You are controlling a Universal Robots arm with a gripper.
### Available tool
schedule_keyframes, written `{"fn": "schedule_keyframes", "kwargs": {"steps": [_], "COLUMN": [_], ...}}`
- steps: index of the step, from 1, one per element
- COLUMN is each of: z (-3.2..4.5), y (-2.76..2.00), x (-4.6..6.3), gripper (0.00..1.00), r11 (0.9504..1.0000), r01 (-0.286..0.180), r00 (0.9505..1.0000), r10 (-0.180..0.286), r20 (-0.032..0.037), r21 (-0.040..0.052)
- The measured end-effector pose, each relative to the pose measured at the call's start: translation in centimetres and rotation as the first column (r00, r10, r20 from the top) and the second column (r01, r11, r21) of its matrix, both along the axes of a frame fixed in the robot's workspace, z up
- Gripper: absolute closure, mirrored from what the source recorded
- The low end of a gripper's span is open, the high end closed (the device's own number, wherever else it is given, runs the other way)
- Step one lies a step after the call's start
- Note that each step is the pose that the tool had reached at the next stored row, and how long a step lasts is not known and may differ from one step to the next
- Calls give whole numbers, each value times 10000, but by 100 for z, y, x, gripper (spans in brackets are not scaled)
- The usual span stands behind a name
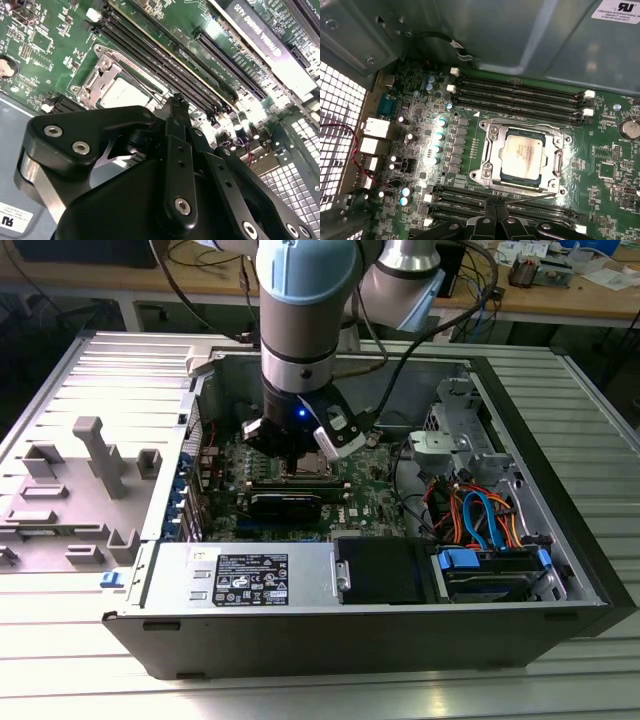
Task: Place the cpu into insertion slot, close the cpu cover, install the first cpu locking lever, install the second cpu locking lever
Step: 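Install the second cpu locking lever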
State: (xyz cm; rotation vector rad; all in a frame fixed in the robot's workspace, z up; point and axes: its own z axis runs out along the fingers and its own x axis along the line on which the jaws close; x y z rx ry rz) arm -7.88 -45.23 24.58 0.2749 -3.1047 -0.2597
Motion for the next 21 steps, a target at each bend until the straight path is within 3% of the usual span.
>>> {"fn": "schedule_keyframes", "kwargs": {"steps": [3,8,12,14,17,21], "z": [-21,-95,-136,-149,-175,-234], "y": [-22,-26,-27,-26,-26,-27], "x": [-21,-51,-87,-88,-91,-91], "gripper": [89,89,89,89,89,89], "r11": [9997,9990,9987,9986,9985,9984], "r01": [0,0,-2,6,11,10], "r00": [10000,10000,10000,9999,9998,9998], "r10": [0,0,3,1,0,1], "r20": [0,1,-8,-121,-195,-197], "r21": [248,441,518,536,544,571]}}
